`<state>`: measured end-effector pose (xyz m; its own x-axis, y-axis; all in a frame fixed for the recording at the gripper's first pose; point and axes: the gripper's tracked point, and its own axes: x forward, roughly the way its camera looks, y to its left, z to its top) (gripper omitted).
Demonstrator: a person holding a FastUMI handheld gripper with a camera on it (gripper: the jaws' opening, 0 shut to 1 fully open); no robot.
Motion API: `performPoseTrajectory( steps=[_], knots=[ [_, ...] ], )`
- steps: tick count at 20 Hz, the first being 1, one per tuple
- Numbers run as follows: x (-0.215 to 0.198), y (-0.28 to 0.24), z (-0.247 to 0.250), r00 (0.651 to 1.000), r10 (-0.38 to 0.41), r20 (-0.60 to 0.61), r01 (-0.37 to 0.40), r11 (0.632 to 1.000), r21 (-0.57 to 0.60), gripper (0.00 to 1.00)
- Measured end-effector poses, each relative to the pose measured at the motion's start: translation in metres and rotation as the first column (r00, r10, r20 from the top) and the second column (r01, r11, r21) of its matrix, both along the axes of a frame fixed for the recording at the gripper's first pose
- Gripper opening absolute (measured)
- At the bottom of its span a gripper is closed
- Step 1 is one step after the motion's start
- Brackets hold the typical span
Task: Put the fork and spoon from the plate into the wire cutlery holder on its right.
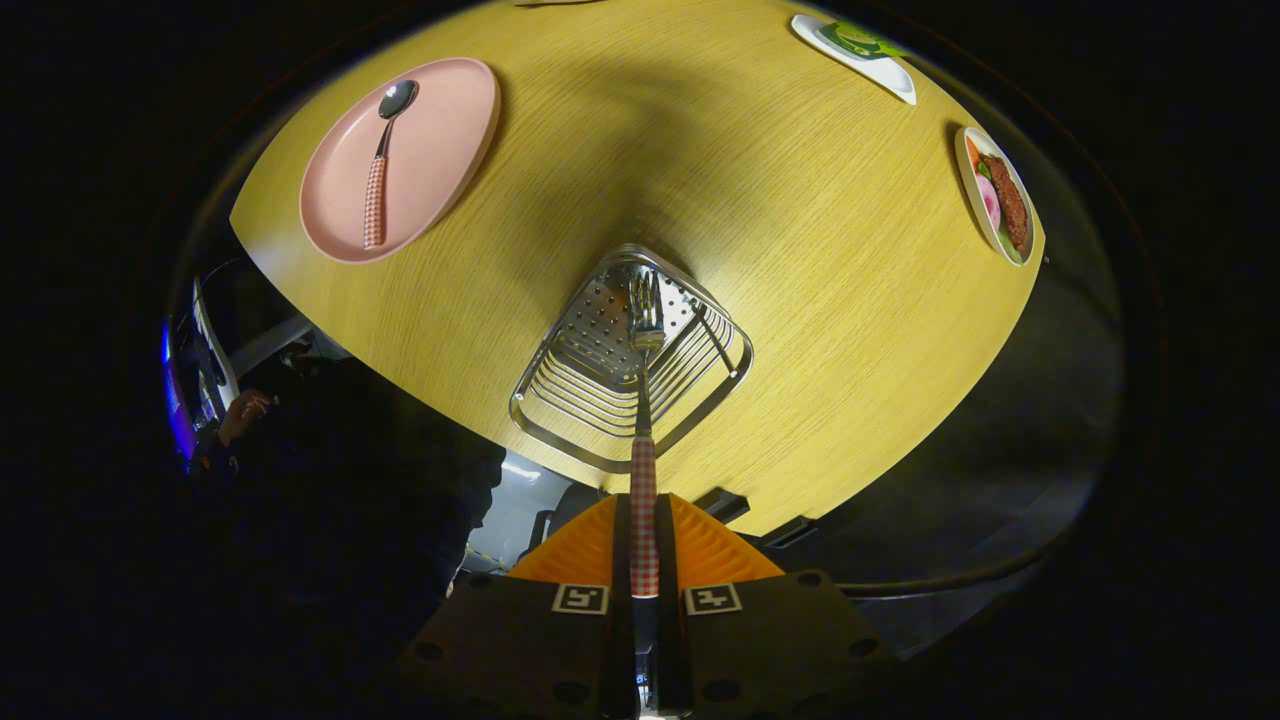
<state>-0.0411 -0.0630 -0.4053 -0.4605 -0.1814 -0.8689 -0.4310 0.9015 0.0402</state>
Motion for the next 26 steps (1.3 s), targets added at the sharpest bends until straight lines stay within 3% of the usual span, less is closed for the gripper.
performPoseTrajectory(
  steps=[5, 8, 11, 15, 22, 26],
  knots=[
    [0.004, -0.003, 0.001, 0.999, -0.026, 0.043, 0.025, 0.999, 0.021, 0.20],
    [0.003, -0.005, 0.006, 0.998, -0.025, 0.061, 0.023, 0.999, 0.032, 0.31],
    [0.009, -0.003, 0.015, 0.994, -0.036, 0.100, 0.031, 0.998, 0.056, 0.36],
    [0.016, 0.001, 0.037, 0.987, -0.066, 0.148, 0.050, 0.993, 0.108, 0.37],
    [0.060, 0.087, 0.081, 0.911, -0.251, 0.328, 0.116, 0.917, 0.382, 0.42],
    [0.076, 0.157, 0.077, 0.866, -0.301, 0.400, 0.073, 0.867, 0.493, 0.41]
  ],
)
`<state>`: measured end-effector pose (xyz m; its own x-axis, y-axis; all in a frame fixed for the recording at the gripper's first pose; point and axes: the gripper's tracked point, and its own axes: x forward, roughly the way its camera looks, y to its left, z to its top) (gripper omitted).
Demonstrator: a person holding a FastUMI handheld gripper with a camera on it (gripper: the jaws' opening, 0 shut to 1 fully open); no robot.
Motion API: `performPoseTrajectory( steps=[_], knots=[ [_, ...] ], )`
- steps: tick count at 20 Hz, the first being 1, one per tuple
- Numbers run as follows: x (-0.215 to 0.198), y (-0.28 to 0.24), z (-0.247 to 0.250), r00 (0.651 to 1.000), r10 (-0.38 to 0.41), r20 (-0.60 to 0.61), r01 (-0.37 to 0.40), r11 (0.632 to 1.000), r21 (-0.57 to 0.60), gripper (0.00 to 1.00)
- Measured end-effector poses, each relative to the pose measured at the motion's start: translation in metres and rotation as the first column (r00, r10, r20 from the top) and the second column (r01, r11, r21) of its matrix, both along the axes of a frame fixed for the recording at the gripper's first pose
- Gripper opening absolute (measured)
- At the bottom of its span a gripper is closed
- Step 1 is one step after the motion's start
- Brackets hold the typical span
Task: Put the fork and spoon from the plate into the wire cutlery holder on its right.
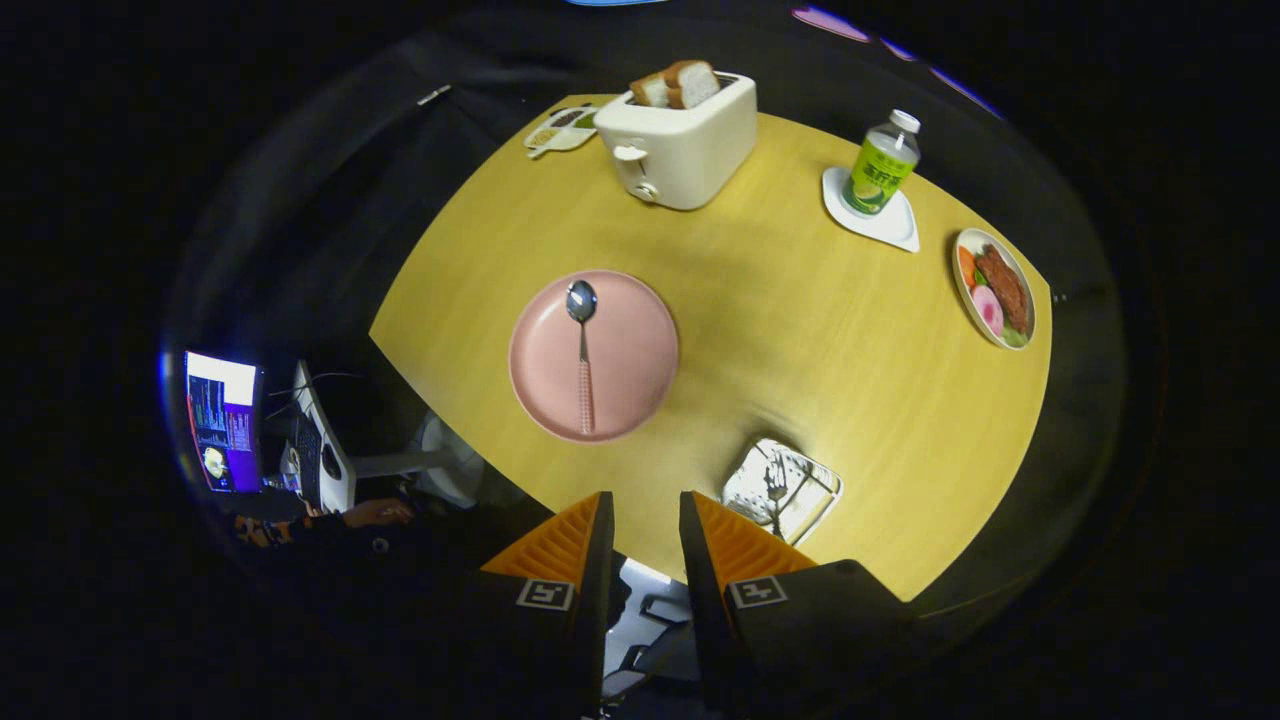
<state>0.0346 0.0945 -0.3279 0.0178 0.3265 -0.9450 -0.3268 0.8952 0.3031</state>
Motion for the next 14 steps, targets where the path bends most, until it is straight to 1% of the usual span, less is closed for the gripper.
performPoseTrajectory(
  steps=[4, 7, 10, 14],
  knots=[
    [0.008, 0.061, -0.036, 0.997, -0.016, 0.071, 0.012, 0.998, 0.055, 0.42],
    [0.004, 0.088, -0.069, 0.996, -0.013, 0.092, 0.010, 0.999, 0.043, 0.42],
    [-0.006, 0.106, -0.109, 0.993, 0.027, 0.114, -0.027, 1.000, 0.004, 0.42],
    [-0.018, 0.116, -0.145, 0.986, 0.092, 0.142, -0.082, 0.994, -0.074, 0.42]
  ],
)
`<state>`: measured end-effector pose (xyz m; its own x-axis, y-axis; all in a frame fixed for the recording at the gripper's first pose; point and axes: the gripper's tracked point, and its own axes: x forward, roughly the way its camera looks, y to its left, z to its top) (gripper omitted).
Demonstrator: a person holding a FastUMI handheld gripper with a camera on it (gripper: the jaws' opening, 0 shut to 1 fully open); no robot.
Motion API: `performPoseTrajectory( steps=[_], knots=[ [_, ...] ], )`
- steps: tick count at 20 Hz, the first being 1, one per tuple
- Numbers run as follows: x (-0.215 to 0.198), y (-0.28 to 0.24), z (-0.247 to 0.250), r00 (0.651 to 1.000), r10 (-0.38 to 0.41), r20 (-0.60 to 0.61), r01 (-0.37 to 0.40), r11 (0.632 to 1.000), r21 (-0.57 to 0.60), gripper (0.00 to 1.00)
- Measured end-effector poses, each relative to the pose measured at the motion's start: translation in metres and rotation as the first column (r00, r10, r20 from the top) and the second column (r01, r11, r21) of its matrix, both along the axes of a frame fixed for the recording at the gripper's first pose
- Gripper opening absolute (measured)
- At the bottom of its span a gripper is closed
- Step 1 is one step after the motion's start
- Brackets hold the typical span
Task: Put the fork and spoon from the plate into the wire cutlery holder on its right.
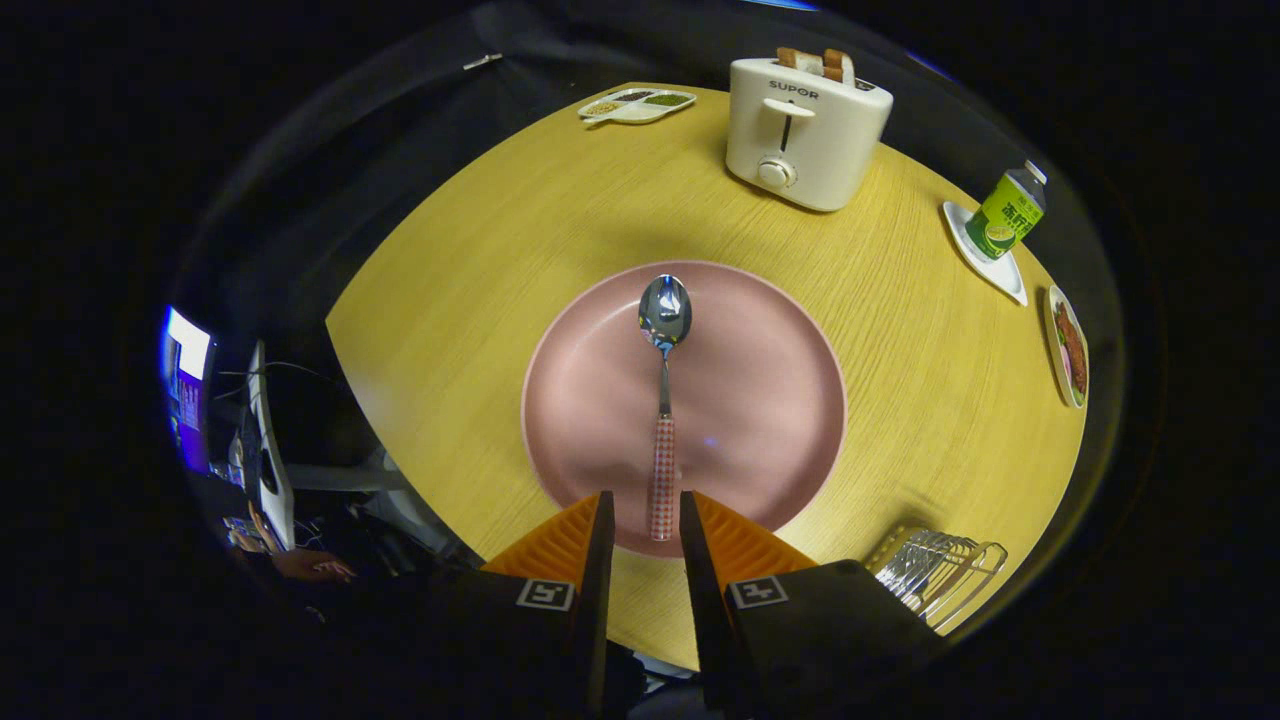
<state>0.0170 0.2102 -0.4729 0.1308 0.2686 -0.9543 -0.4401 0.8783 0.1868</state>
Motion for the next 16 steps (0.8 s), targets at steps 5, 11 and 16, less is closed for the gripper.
performPoseTrajectory(
  steps=[5, 11, 16],
  knots=[
    [-0.001, 0.002, -0.025, 1.000, 0.023, 0.007, -0.023, 0.997, -0.079, 0.42],
    [-0.004, 0.002, -0.041, 0.999, 0.039, -0.006, -0.039, 0.993, -0.115, 0.38],
    [-0.008, 0.000, -0.041, 0.998, -0.016, -0.056, 0.012, 0.997, -0.081, 0.10]
  ],
)
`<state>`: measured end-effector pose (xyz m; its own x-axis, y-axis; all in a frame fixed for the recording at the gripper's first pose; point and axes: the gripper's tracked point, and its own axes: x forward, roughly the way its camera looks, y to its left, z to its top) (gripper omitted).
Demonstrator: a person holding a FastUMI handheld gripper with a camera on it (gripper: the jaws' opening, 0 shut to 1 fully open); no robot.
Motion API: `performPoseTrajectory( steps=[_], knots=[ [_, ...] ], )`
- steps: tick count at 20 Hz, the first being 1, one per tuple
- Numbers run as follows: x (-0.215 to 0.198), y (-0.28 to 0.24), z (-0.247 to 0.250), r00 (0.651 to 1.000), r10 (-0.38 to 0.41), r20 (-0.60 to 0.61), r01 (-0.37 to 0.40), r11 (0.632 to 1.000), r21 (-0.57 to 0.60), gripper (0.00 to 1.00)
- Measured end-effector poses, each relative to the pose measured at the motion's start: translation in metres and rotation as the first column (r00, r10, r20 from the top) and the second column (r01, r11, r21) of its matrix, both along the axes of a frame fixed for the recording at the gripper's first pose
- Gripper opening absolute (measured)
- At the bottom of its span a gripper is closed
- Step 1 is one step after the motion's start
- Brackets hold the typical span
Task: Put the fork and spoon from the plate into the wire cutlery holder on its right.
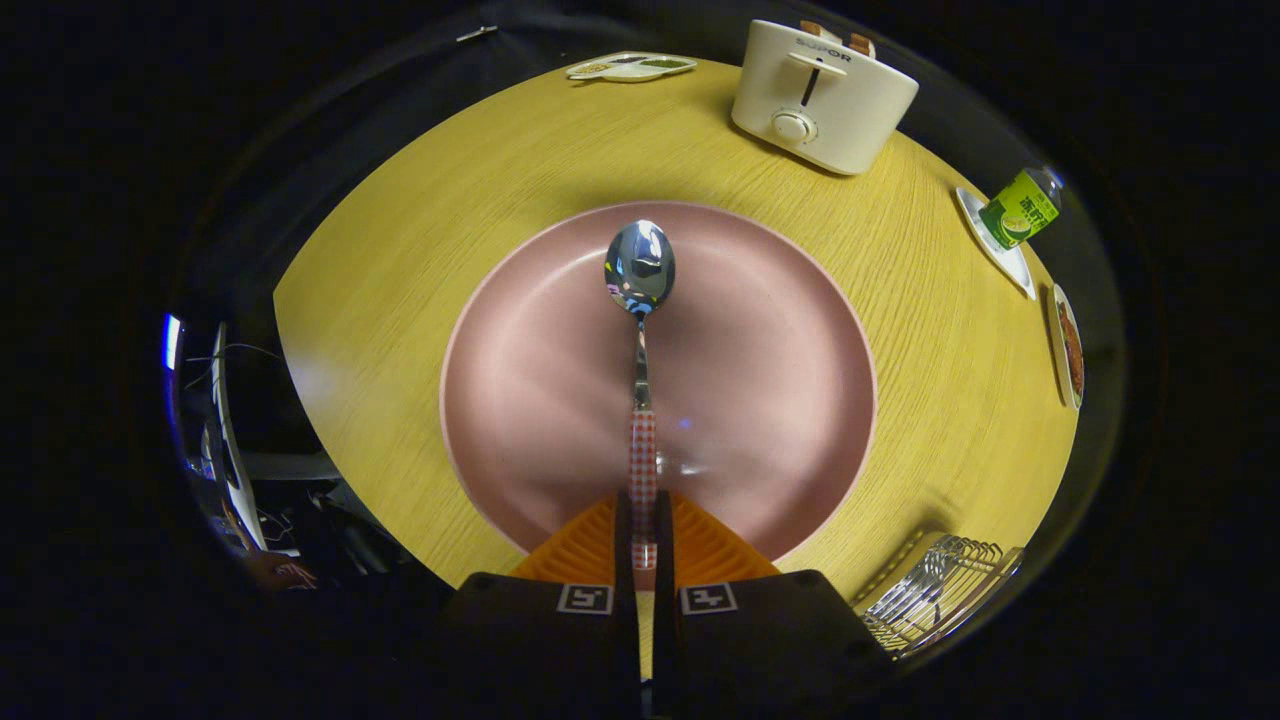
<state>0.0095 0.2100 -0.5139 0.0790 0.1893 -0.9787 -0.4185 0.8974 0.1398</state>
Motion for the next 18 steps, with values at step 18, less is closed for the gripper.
performPoseTrajectory(
  steps=[18],
  knots=[
    [0.002, -0.140, 0.179, 0.988, 0.123, -0.089, -0.126, 0.992, -0.026, 0.10]
  ],
)
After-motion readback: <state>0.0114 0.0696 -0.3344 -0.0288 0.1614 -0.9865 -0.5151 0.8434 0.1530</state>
